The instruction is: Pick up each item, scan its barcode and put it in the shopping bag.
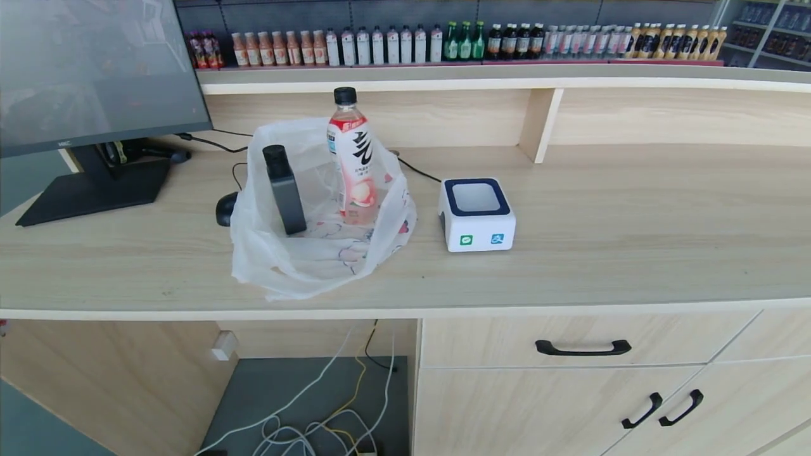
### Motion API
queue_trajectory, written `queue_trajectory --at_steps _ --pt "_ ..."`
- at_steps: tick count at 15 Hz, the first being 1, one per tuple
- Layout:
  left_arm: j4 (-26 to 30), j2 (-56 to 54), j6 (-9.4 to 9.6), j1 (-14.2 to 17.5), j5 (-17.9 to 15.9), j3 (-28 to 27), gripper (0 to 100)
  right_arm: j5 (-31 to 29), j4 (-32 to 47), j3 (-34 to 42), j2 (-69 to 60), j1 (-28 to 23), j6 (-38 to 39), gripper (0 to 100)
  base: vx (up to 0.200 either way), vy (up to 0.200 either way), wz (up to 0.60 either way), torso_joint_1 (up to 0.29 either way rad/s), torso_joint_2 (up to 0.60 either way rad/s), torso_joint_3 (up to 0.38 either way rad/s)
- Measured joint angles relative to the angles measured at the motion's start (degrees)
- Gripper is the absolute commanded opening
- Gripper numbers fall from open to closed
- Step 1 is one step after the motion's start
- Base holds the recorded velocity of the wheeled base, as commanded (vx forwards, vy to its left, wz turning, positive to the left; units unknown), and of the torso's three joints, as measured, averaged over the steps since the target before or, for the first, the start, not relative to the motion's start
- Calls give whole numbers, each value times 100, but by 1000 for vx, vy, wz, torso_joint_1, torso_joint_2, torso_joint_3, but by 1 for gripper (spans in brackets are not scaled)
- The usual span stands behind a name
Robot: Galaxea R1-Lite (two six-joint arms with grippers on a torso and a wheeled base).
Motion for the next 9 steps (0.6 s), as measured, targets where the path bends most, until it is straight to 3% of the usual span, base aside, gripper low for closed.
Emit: queue_trajectory --at_steps 6,9 --pt "-5 0 9 0 5 0 100 0 -2 0 0 0 2 100 0 -200 0 5 5 3" --pt "-2 0 6 2 2 0 100 -2 0 0 1 7 5 100 0 0 0 0 0 0"
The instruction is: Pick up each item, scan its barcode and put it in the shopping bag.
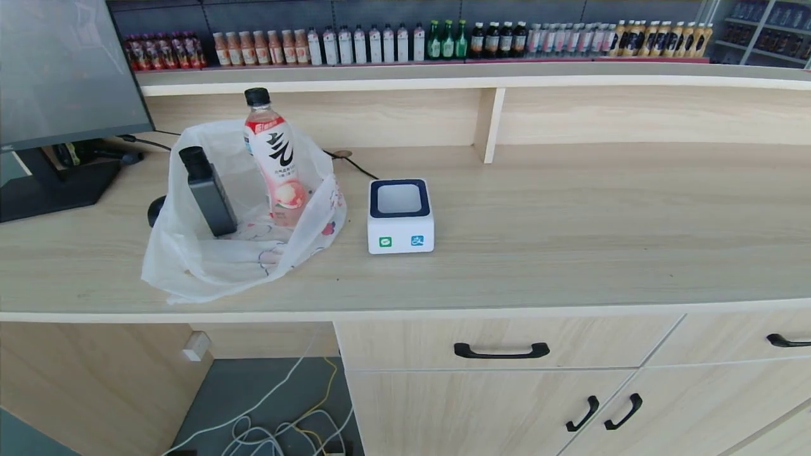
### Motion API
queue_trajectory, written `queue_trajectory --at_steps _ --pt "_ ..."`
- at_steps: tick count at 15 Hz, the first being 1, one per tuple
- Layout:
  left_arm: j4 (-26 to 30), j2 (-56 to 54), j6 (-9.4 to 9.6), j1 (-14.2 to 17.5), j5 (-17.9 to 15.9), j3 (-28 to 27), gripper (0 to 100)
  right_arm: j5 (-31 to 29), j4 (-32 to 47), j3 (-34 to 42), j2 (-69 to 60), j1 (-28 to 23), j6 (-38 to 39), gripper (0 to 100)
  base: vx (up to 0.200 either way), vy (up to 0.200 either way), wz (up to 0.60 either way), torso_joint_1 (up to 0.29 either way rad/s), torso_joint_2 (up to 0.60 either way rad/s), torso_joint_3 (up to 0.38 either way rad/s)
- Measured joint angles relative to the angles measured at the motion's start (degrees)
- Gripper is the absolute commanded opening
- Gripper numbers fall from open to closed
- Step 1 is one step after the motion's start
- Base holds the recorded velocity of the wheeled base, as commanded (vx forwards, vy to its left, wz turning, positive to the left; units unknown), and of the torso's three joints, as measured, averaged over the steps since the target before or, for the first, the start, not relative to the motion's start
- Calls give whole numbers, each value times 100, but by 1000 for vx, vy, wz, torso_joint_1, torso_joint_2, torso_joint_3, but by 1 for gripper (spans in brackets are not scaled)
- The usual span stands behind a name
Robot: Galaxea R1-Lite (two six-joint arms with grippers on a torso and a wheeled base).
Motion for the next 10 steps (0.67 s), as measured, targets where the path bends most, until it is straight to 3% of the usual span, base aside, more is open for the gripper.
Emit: queue_trajectory --at_steps 10 --pt "2 0 -11 -5 2 0 100 7 -5 0 2 -9 -20 100 0 0 0 0 0 0"
